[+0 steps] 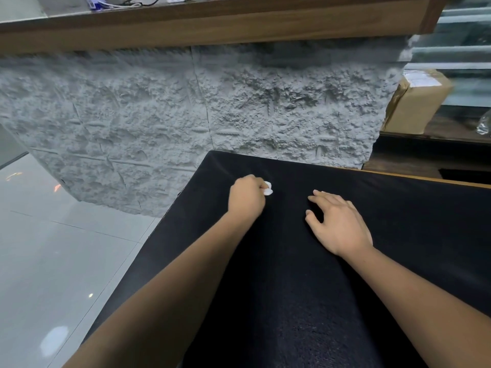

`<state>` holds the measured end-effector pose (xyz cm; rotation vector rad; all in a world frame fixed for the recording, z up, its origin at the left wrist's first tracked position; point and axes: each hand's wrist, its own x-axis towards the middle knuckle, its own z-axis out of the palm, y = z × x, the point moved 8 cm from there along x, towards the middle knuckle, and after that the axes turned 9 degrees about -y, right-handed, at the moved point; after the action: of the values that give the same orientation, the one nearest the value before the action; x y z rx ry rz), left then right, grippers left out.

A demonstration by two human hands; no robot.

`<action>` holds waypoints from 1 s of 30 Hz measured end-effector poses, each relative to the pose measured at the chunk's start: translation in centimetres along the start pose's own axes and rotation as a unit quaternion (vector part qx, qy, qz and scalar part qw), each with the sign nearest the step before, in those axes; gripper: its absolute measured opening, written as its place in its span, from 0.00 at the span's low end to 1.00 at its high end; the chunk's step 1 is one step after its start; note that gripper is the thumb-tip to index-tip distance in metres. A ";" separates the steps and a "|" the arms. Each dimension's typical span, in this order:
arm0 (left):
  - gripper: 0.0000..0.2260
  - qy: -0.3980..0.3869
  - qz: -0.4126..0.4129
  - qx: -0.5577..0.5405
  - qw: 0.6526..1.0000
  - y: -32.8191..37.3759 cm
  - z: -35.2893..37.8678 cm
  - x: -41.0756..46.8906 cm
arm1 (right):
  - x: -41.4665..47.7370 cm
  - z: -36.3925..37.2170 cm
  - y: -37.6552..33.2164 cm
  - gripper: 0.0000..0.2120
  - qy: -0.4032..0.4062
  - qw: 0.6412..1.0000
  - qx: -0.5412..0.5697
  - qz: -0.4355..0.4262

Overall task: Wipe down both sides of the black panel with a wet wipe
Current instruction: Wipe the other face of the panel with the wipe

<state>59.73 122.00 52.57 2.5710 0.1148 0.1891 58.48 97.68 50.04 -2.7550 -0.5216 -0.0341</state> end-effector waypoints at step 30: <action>0.12 0.030 -0.076 0.036 0.996 -10.6 -7.6 -3.4 | -0.1 0.1 0.1 0.24 -0.004 1.000 0.007 -0.002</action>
<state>54.68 134.49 52.86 2.6150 0.3452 0.2077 58.45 97.57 49.93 -2.7418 -0.5271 -0.0189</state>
